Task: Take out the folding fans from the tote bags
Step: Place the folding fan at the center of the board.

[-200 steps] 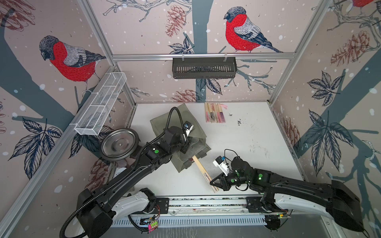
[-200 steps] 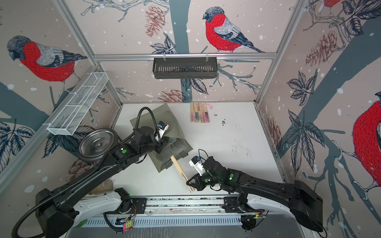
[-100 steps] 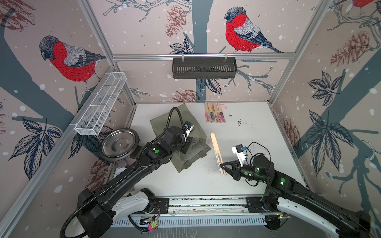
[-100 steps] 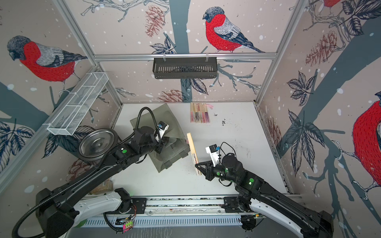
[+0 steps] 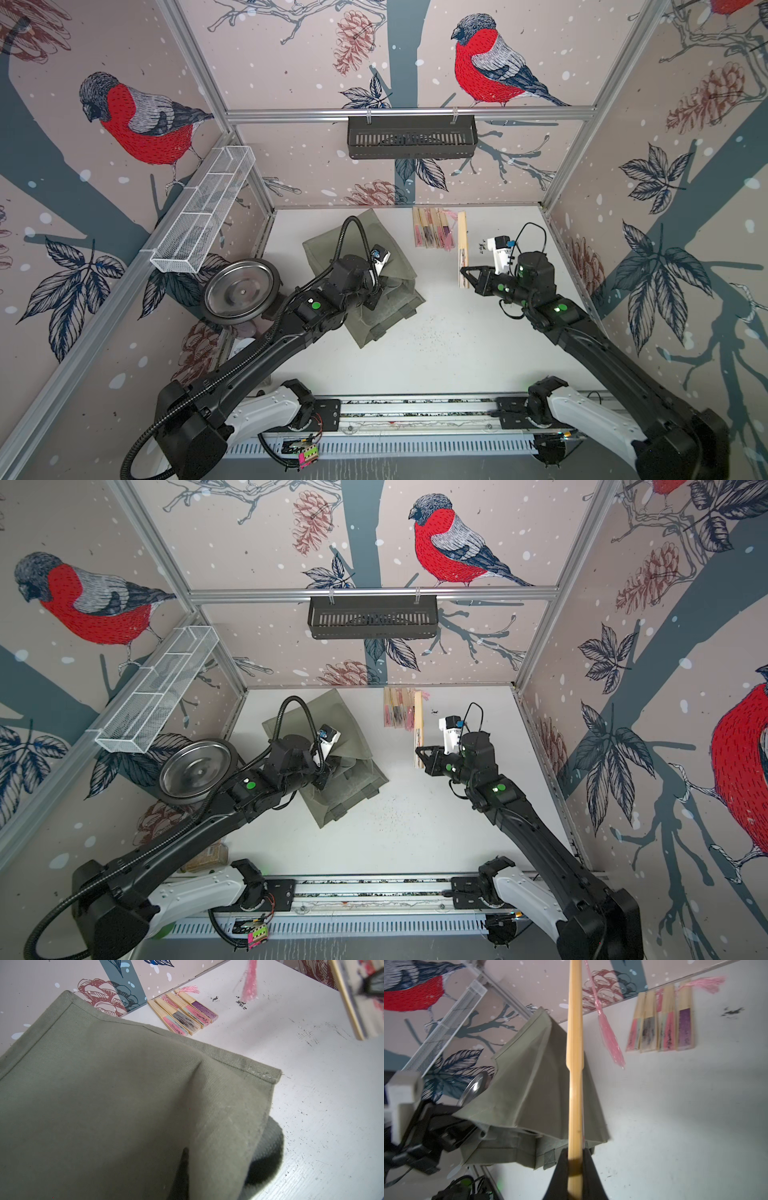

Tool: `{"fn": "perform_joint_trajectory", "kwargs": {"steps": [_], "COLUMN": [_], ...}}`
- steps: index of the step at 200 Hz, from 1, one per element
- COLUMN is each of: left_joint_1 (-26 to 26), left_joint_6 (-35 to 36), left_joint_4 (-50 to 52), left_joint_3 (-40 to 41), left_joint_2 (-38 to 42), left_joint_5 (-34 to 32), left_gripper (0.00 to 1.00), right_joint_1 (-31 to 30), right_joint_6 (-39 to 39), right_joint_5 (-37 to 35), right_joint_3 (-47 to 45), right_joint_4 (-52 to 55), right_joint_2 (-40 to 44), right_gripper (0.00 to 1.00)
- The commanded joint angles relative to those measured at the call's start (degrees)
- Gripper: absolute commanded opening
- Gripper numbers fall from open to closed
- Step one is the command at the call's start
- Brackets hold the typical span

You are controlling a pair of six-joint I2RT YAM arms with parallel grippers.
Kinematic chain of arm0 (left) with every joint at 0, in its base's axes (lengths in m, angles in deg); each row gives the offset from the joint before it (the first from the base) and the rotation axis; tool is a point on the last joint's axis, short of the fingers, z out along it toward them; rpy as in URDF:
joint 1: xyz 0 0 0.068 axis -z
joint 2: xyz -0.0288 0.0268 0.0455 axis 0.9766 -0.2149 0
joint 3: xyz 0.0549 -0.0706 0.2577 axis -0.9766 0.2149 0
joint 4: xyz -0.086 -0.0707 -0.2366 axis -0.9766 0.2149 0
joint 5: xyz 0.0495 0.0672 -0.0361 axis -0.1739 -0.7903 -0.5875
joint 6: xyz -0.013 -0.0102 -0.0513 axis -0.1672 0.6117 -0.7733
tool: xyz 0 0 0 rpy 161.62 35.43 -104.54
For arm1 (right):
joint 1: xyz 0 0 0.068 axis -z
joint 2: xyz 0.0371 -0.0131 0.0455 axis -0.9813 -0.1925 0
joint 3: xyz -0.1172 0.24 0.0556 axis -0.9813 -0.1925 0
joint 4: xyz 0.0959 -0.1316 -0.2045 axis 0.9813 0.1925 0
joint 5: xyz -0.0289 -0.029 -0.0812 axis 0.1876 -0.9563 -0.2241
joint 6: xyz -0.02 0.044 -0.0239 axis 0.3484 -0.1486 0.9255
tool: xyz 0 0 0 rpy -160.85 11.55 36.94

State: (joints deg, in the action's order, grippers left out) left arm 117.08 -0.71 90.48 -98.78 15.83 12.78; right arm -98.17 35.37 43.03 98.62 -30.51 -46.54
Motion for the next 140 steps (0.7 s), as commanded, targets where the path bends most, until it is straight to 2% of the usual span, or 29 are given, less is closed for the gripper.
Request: {"fn": "perform_joint_trajectory", "kwargs": {"steps": [1,34,72,91,140], "left_joint_1": [0.06,0.07,0.12,0.11,0.23], "left_joint_6": [0.39,0.38,0.30,0.23,0.21], "left_joint_4": [-1.35,-1.24,-1.52,-1.31,-1.51], "left_joint_3": [-0.10,-0.18,-0.35,-0.35,-0.13], "left_joint_2": [0.44,0.71,0.58,0.07,0.61], "left_joint_5": [-0.16,-0.39,0.92,0.78,0.22], "left_gripper": [0.00,0.00,0.00,0.00,0.00], "right_joint_1": [3.85,8.15,13.97,15.04,16.16], "right_joint_6": [1.58,4.08,5.18,6.59,8.44], "right_joint_5": [3.19,0.53,6.18,6.44,12.49], "right_joint_3": [3.29,9.64,17.42,24.50,44.33], "right_joint_4": [-1.74,-1.03,-1.79,0.79,6.75], "right_joint_2": [-5.54,-16.70,-30.85,-37.85,-56.07], "right_gripper": [0.06,0.06,0.06,0.06,0.06]}}
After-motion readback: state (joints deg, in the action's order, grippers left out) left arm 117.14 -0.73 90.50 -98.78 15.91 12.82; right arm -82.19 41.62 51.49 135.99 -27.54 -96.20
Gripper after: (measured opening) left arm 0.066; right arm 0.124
